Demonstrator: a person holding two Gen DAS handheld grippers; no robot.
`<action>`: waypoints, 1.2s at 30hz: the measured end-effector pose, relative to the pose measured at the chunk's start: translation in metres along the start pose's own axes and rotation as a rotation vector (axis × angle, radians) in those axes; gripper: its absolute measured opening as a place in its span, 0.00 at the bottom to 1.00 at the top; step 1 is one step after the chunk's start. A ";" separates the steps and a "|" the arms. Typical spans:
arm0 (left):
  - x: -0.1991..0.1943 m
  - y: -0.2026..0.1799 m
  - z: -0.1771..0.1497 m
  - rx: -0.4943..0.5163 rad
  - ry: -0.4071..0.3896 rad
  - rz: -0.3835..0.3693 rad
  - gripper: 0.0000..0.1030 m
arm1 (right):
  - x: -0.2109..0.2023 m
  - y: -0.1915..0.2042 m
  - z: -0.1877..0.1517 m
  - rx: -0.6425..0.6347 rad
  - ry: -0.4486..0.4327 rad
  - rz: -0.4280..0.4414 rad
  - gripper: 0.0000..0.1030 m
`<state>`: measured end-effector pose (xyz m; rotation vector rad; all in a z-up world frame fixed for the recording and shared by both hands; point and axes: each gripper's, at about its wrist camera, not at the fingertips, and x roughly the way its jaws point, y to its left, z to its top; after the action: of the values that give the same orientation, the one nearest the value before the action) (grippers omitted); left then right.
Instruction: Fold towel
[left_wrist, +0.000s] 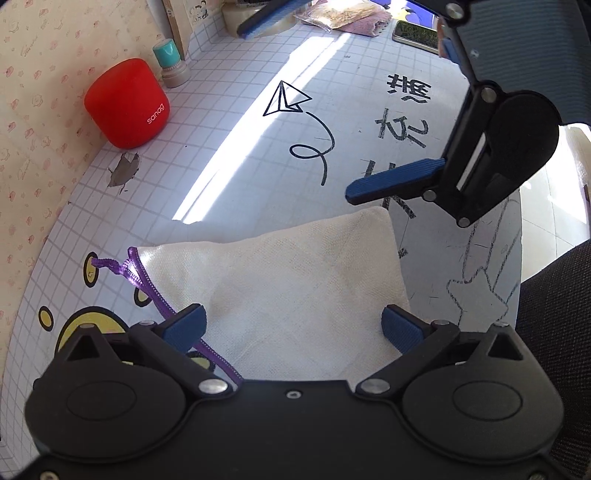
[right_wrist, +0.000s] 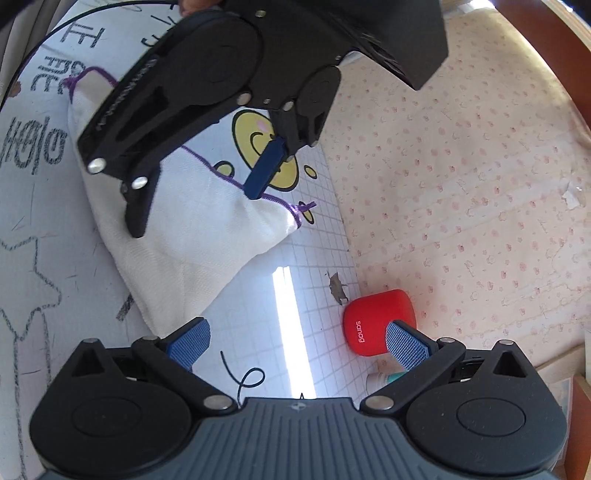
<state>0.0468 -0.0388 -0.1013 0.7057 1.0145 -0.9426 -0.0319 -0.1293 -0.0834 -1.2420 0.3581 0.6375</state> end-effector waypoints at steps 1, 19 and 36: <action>-0.001 -0.003 -0.001 -0.002 -0.002 -0.002 0.98 | 0.002 -0.003 0.002 0.009 -0.008 0.003 0.99; -0.011 -0.035 -0.018 -0.199 0.001 -0.011 0.98 | 0.095 -0.051 0.019 0.343 -0.061 0.176 0.99; -0.013 -0.062 -0.031 -0.276 0.036 -0.044 0.99 | 0.142 -0.061 0.015 0.389 0.043 0.218 0.99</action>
<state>-0.0234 -0.0354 -0.1052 0.4727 1.1688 -0.8098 0.1153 -0.0904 -0.1150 -0.8511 0.6280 0.6885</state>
